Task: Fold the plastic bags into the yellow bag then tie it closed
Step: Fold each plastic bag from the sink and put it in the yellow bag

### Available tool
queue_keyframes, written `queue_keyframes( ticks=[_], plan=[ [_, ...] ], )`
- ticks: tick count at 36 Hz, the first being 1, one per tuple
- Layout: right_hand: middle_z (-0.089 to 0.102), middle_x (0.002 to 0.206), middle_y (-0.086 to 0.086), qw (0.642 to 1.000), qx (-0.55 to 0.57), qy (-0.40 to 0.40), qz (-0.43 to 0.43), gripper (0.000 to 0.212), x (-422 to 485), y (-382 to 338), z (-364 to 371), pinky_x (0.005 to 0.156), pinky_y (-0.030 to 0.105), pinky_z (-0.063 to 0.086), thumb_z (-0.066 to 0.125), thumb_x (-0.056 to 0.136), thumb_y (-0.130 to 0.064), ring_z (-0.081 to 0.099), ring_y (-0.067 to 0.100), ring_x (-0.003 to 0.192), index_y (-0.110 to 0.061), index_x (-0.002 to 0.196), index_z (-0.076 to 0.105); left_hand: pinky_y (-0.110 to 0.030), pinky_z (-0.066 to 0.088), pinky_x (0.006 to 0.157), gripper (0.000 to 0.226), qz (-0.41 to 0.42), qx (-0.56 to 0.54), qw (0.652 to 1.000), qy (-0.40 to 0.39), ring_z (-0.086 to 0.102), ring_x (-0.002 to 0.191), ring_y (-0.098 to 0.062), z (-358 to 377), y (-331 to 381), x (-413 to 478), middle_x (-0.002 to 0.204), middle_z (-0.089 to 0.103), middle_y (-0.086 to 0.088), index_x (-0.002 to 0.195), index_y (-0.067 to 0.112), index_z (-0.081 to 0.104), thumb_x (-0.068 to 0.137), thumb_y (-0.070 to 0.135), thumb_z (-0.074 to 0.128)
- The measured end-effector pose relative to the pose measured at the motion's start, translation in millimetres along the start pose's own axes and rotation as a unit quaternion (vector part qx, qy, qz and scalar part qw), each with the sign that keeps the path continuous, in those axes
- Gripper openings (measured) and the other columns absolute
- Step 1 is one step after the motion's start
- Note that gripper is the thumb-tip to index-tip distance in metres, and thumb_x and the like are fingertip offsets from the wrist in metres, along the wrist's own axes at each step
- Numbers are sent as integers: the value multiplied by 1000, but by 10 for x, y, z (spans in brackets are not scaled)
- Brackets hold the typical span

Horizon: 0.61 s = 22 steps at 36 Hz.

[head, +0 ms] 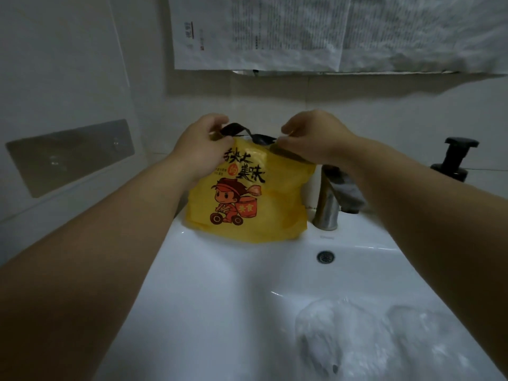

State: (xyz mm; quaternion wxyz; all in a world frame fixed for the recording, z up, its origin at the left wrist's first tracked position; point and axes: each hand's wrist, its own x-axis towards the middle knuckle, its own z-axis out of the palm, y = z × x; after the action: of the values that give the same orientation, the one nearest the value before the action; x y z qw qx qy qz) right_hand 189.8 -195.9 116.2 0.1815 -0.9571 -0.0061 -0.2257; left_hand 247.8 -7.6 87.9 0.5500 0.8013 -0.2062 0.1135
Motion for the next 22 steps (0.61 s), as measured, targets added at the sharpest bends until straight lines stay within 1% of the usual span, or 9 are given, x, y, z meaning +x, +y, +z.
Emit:
queue_keyframes(
  ticks=[2,4,8,11,13,14,18,20,22],
  plan=[
    [63,123,3,998,44,49,-3,32,-132,2,-55,92,28,46,56,94,-31,58,16,109,-14,121,64,-42,48,101,49,4,20,1000,11,49,125,-23,-25,19,-101,146,40,-1,141,24,43,95,19,59],
    [65,120,3,994,68,84,-7,29,-302,-13,-110,82,20,41,55,95,-25,56,9,100,-12,118,66,-45,46,103,52,-2,15,1000,19,49,125,-24,-38,56,-234,145,40,-2,142,24,42,94,22,60],
    [65,100,-1,987,98,128,0,25,-730,-72,-214,76,17,38,56,93,-21,54,6,88,-12,113,69,-38,49,98,34,-6,-15,999,34,57,113,-19,-2,193,-606,124,55,6,127,25,56,93,21,61],
    [63,89,-2,984,123,126,22,23,-1109,-114,-244,71,20,42,57,92,-21,57,10,82,-13,108,70,-27,51,84,21,-9,-17,1000,-2,61,97,-12,124,234,-942,105,61,8,115,25,61,94,20,60],
    [66,86,1,987,114,103,37,20,-1424,-92,-188,65,23,45,57,91,-20,59,14,78,-11,101,72,-26,50,75,18,-21,-25,998,-45,59,83,-9,273,193,-1239,91,61,9,112,21,62,94,19,59],
    [68,87,3,990,102,83,44,20,-1572,-65,-148,65,24,47,57,90,-20,60,16,77,-9,98,72,-26,49,74,16,-29,-31,997,-62,57,82,-10,356,165,-1378,87,60,9,110,21,62,94,19,59],
    [70,95,9,991,75,-30,106,23,-2133,82,65,63,23,46,58,91,-21,59,15,73,-7,100,73,-25,47,72,14,-81,-24,985,-148,58,88,-14,699,-8,-1928,91,61,4,108,21,63,95,17,60],
    [70,103,10,982,75,-84,149,24,-2370,157,179,69,26,46,60,91,-24,59,18,82,-8,103,72,-25,47,75,19,-100,1,975,-196,57,91,-14,832,-116,-2158,98,61,2,112,18,64,94,18,61],
    [64,121,8,964,51,-191,176,36,-2567,193,273,83,28,46,61,91,-33,58,19,99,-10,118,66,-26,45,82,21,-101,43,966,-233,58,98,-15,903,-197,-2292,104,62,2,113,18,66,93,20,62]
  ],
)
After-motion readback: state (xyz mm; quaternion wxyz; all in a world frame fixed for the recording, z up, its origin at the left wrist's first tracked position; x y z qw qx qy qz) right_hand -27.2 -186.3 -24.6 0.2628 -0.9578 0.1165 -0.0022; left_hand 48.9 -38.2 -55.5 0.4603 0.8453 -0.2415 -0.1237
